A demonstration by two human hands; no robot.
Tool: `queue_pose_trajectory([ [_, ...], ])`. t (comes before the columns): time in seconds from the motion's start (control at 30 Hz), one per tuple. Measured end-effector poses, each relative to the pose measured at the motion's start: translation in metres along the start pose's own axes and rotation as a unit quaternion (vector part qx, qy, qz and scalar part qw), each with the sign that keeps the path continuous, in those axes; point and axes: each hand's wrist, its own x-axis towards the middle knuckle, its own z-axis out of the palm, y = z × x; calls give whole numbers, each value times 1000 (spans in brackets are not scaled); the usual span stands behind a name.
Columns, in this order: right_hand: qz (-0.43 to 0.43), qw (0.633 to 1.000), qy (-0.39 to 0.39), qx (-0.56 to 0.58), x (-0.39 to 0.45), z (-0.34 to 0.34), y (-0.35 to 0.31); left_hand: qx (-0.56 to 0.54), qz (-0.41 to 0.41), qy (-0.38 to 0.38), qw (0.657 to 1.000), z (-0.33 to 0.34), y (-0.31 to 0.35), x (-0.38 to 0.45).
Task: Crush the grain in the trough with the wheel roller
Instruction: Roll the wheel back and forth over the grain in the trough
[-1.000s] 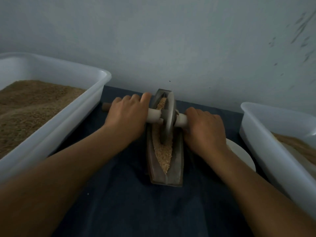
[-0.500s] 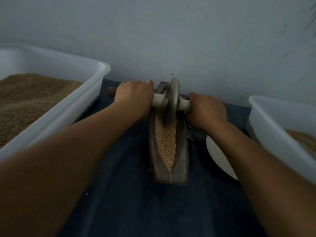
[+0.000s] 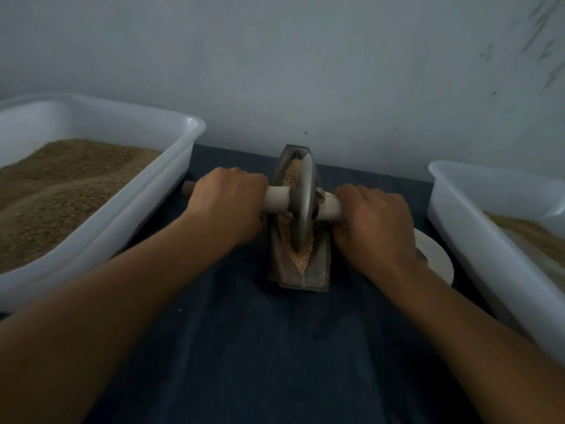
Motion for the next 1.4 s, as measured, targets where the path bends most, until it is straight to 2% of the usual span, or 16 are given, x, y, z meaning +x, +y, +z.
queue_pose_trajectory([
  [0.2,-30,999,23,-1,-4,-11,3,2,-7,35,999,8,-2,-15],
  [0.37,-19,1000,-1,-20,12,12,10,12,-10,37,999,16,-1,7],
  [0.6,22,994,-96,-41,47,46,27,26,-31,-5,999,19,2,63],
  [0.77,57,975,-214,-27,85,57,36,-14,-55,-85,995,14,-4,97],
  [0.87,55,968,-243,-30,95,60,38,6,-41,-135,990,14,-6,105],
  [1.0,55,973,-223,-32,88,58,35,11,-24,-137,990,12,-8,100],
  [1.2,29,993,-105,-33,49,42,24,-8,-17,-121,992,8,-6,70],
  [1.4,1,999,-33,-6,15,11,8,-4,-12,-76,997,1,-2,22],
])
